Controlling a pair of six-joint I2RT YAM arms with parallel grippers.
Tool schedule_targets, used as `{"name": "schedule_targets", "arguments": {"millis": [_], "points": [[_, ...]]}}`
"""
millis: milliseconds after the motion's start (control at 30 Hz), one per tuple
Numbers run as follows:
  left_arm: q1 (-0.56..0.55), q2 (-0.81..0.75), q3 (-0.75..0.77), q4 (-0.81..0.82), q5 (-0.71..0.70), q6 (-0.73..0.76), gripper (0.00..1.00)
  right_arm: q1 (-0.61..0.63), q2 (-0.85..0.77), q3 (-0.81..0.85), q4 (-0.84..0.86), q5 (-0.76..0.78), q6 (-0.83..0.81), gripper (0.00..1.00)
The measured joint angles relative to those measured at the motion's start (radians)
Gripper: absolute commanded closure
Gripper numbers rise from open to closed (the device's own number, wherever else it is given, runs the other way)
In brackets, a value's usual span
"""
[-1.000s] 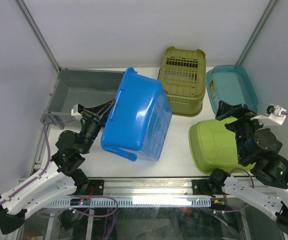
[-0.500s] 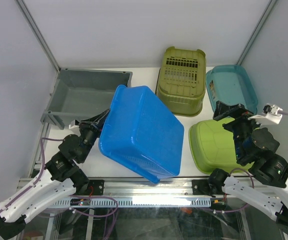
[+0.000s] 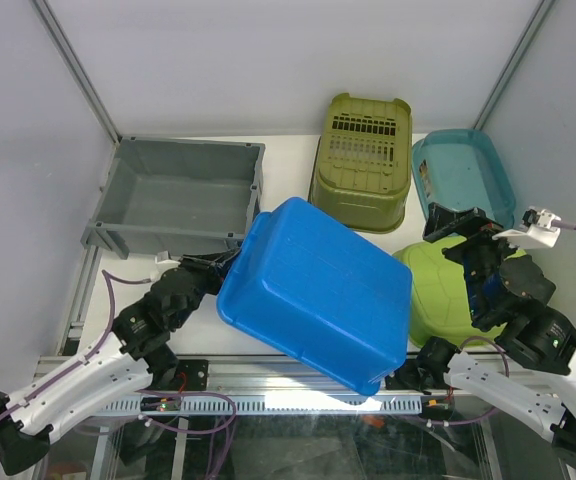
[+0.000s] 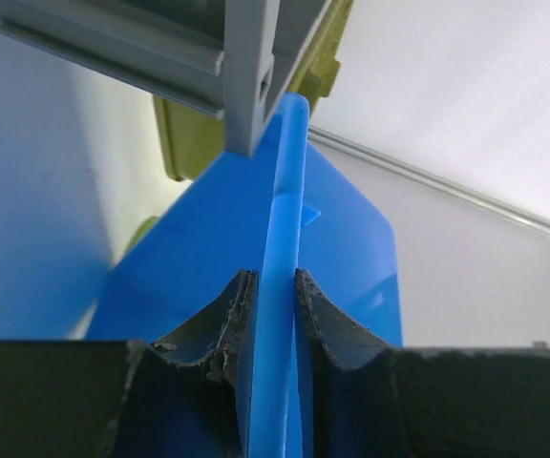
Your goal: Turn the large container upside down
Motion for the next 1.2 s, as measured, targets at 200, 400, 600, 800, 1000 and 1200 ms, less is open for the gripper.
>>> {"name": "schedule_targets", "arguments": {"millis": [200, 400, 600, 800, 1000, 1200], "points": [[0.0, -0.008, -0.005, -0.031, -0.012, 0.124, 1.0, 0.0, 0.0, 0.0, -0.001, -0.005, 0.009, 0.01], [-0.001, -0.104, -0.043, 0.028, -0.03, 0.381, 1.0, 0.0, 0.003, -0.006, -0.005, -0.054, 0.017, 0.01], [-0.002, -0.324, -0.211, 0.146, -0.081, 0.523, 1.0, 0.0, 0.097, 0.0, -0.018, -0.217, 0.027, 0.01], [-0.002, -0.315, -0.23, 0.151, -0.101, 0.549, 1.0, 0.0, 0.176, -0.011, -0.057, -0.434, 0.101, 0.01], [-0.002, -0.215, -0.224, 0.196, -0.143, 0.559, 1.0, 0.0, 0.233, -0.038, -0.13, -0.579, 0.171, 0.03], [-0.002, -0.15, -0.178, 0.2, -0.211, 0.56, 1.0, 0.0, 0.295, -0.056, -0.163, -0.643, 0.216, 0.03]]}}
